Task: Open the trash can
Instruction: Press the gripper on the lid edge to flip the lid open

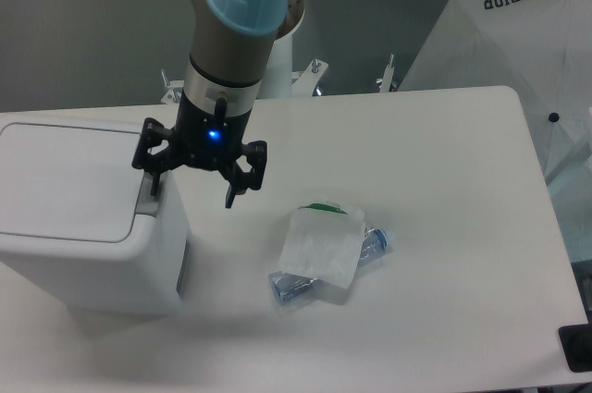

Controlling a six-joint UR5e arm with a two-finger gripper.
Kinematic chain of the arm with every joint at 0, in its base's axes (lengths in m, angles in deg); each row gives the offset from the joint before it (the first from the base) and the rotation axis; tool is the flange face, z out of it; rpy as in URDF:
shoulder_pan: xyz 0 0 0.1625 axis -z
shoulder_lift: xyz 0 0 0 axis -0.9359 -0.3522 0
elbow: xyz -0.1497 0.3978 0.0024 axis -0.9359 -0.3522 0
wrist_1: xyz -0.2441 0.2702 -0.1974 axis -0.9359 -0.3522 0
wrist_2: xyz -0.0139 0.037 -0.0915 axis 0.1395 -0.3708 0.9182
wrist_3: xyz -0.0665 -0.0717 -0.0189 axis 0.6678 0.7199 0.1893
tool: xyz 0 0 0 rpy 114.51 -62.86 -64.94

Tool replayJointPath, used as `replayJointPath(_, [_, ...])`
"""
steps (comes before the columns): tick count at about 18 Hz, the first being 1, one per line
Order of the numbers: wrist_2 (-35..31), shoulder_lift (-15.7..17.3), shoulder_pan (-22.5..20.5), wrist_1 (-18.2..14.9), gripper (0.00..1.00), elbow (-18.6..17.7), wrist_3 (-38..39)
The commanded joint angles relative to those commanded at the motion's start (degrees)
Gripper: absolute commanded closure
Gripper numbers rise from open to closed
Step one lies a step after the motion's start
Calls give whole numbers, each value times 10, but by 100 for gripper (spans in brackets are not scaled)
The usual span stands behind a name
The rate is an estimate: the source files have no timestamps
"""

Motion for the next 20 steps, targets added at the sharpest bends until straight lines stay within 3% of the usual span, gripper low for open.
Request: replayJointPath(20, [-3, 0, -1, 1, 0, 13, 2])
